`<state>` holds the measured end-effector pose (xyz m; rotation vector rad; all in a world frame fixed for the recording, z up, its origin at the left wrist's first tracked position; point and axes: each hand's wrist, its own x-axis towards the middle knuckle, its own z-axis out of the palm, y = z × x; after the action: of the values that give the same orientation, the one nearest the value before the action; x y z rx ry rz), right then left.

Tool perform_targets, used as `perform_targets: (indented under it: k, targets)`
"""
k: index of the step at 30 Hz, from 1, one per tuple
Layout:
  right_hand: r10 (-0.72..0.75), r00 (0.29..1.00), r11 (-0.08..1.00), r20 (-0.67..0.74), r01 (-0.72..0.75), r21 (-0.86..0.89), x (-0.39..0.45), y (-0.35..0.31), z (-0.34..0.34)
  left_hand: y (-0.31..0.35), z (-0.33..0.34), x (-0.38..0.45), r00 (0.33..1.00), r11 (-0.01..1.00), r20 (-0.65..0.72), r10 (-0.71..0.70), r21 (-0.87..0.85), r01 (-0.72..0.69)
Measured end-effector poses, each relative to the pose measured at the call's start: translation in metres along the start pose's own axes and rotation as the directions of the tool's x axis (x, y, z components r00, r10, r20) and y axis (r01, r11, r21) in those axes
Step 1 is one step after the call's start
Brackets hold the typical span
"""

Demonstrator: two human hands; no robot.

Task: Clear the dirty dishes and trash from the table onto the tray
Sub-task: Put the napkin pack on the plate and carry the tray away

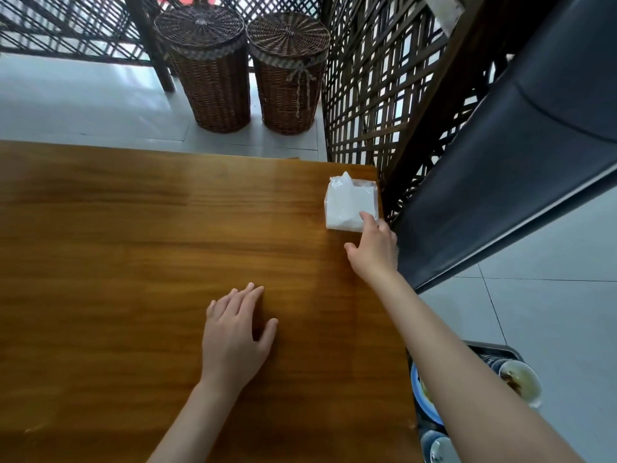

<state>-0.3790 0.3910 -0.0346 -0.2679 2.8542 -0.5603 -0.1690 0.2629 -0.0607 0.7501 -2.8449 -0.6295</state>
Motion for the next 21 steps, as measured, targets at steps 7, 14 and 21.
perform_targets:
  k: [7,14,21]
  targets:
    - [0.021,0.999,0.991,-0.042,-0.016,0.133,0.001,-0.001,0.002,-0.001,0.001,0.002,1.0,1.0,-0.011,0.002,-0.008,-0.002]
    - [-0.018,0.992,0.936,-0.126,0.061,0.347,-0.024,0.003,-0.007,-0.006,0.006,0.002,1.0,1.0,-0.028,-0.002,0.006,0.002]
    - [-0.003,0.993,0.902,-0.121,0.055,0.429,-0.091,0.019,-0.018,-0.007,0.013,0.001,0.998,0.999,-0.061,-0.033,0.033,0.035]
